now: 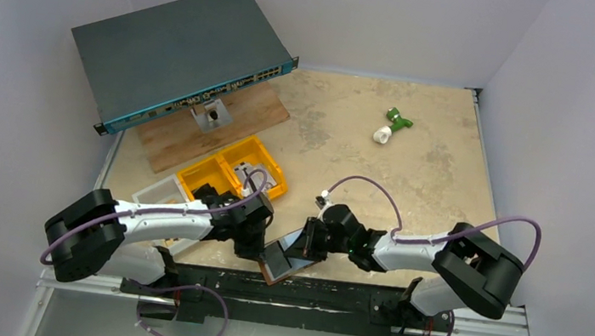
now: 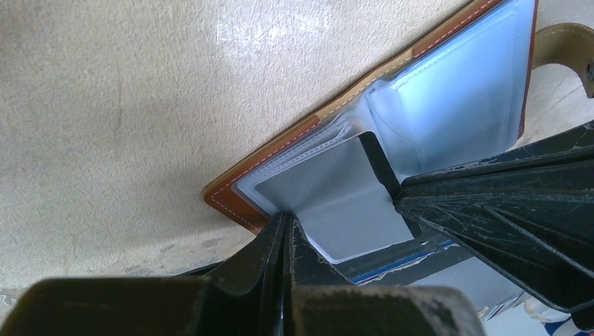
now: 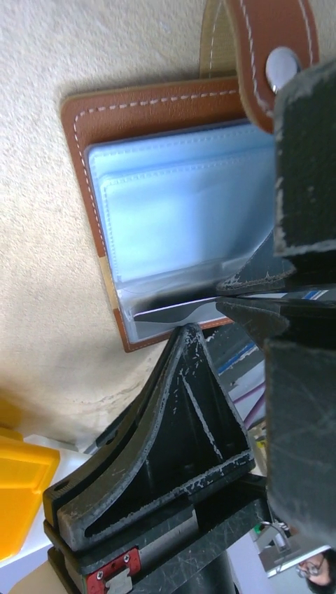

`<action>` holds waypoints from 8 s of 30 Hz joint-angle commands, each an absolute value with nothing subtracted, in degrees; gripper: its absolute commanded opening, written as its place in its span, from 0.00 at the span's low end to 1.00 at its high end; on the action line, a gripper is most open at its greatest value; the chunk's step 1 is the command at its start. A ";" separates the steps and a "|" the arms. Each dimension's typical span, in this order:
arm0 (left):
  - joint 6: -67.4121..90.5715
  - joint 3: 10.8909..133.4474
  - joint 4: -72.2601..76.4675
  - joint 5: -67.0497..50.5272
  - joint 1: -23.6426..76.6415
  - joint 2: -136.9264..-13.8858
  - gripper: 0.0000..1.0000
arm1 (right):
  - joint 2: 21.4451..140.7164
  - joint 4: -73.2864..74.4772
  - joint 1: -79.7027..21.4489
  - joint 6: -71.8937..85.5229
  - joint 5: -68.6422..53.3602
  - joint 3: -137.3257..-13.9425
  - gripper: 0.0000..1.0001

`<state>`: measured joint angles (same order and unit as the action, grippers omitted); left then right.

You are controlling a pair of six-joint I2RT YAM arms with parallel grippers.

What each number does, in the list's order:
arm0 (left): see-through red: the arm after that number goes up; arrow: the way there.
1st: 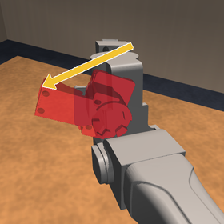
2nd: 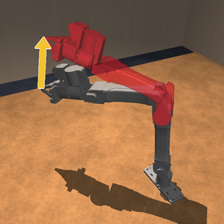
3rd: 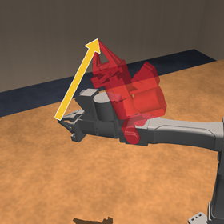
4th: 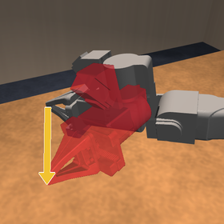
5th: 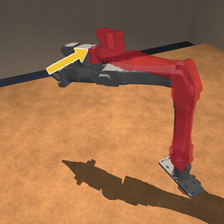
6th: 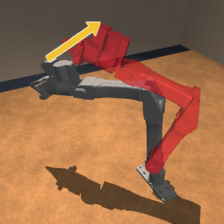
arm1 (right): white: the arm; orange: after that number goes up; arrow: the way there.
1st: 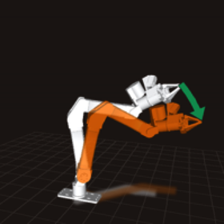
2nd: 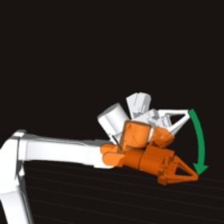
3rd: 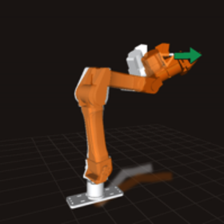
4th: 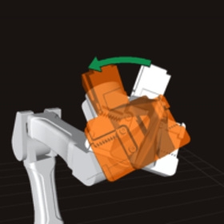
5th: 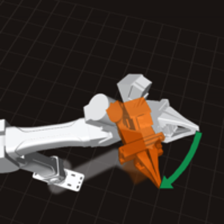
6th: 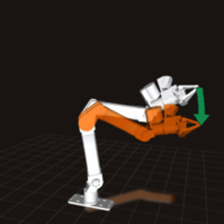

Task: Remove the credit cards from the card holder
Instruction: Remove the credit card from the card holder, then place the credit card in the storage box, then remove the credit card from the card holder.

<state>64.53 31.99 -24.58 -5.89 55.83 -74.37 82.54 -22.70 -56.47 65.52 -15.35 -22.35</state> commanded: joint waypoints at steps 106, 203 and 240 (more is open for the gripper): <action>70.58 25.40 2.89 -25.60 41.94 -52.78 0.60 | 66.95 -42.35 -43.69 80.45 -28.30 -16.47 0.00; 42.13 40.43 -40.71 -7.61 37.99 -51.56 0.78 | 61.86 18.26 -61.74 54.18 16.60 -38.37 0.94; 45.97 37.53 -42.37 -4.15 37.97 -52.43 0.79 | 94.44 25.08 -76.90 49.41 19.12 -57.81 0.56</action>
